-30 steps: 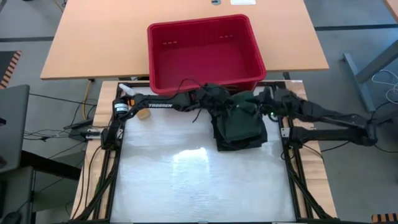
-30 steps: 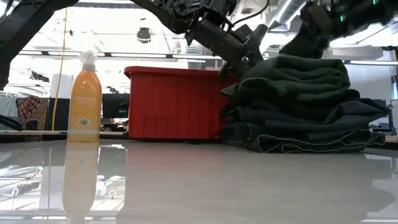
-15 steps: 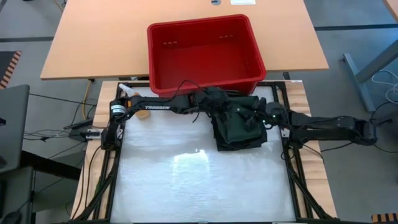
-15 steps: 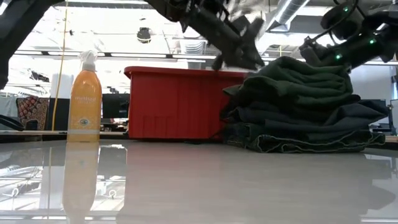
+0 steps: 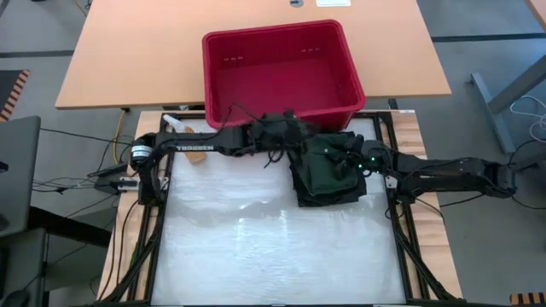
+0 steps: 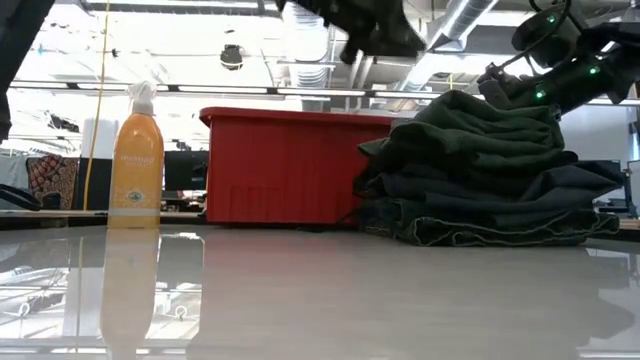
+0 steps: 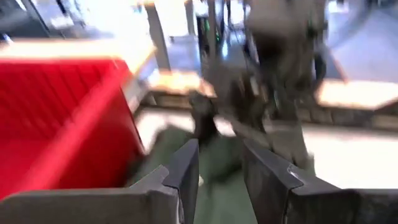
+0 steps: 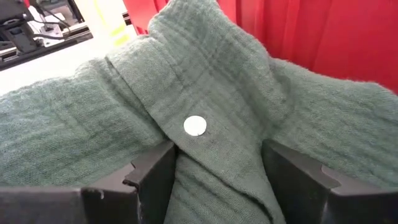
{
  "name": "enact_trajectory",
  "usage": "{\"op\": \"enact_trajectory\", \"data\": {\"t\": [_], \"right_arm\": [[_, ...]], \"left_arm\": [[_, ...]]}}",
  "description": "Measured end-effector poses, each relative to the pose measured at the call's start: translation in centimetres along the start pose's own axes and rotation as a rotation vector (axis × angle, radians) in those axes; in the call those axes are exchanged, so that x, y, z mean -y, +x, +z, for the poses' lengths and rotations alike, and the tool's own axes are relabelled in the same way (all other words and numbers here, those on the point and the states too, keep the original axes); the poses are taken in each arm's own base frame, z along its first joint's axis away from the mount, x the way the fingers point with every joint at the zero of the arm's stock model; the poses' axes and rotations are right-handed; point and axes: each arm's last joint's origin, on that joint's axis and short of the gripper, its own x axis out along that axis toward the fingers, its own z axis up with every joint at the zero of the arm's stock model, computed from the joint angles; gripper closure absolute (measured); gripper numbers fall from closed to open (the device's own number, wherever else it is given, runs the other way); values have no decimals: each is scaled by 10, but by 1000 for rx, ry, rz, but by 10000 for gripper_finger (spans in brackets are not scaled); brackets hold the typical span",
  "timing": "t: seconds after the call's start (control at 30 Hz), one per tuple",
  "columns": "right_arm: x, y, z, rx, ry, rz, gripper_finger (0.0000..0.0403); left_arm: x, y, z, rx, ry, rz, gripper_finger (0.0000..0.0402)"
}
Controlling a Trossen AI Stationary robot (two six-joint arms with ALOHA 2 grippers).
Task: Fold Laundry from Bin
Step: Stack the green polo shirt on top of the black shirt
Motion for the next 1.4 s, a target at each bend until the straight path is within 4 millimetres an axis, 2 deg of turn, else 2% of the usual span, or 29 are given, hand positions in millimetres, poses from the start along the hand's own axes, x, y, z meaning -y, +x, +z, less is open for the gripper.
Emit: {"op": "enact_trajectory", "data": {"t": [0.17,0.33,0.53,0.7,1.2,1.27,1.4], "right_arm": [[0,0,1,12,3,3,139],[-1,0,2,26,6,7,139],[-1,0,2,26,6,7,139],[-1,0,2,23,4,10,139],[-1,0,2,26,0,11,139],[-1,0,4,35,-18,13,139],[-5,-6,22,93,-43,32,139]], "left_arm": [[13,12,-33,-113,-16,-17,292],[15,18,-47,-126,-56,-36,292],[23,44,-84,-220,-109,-67,292],[31,58,-110,-294,-195,-74,292],[23,55,-124,-428,-197,58,292],[21,53,-119,-405,-180,31,292],[19,44,-92,-290,-113,-6,292]]}}
